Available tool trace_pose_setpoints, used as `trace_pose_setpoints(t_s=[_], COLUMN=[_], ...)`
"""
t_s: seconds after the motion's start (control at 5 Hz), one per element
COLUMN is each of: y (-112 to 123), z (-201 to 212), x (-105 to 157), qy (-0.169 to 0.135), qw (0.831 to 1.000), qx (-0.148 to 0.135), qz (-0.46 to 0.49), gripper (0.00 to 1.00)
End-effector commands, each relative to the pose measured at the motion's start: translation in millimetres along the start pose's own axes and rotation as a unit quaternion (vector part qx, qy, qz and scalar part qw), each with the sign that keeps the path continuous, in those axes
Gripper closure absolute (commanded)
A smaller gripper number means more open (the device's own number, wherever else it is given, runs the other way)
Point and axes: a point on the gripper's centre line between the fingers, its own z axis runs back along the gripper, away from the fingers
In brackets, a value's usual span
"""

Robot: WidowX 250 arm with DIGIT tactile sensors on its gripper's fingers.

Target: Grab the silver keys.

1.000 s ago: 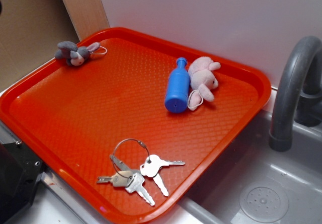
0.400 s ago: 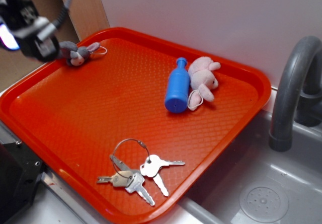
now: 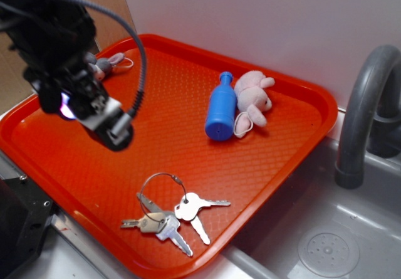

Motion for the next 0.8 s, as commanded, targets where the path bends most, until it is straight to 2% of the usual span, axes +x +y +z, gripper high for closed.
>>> trace_pose_setpoints(t_s=[0.0,0.2,0.4,0.6], y=[6,-2,-19,-26], z=[-39,-61,-75,-87], x=[35,37,25,23], qy=[0.028,0.066,0.080,0.082], qw=[0.998,0.996,0.993,0.991], qx=[-0.046,-0.062,-0.068,-0.071], qz=[0.015,-0.006,-0.061,-0.074], gripper=[0.00,0.00,0.00,0.00])
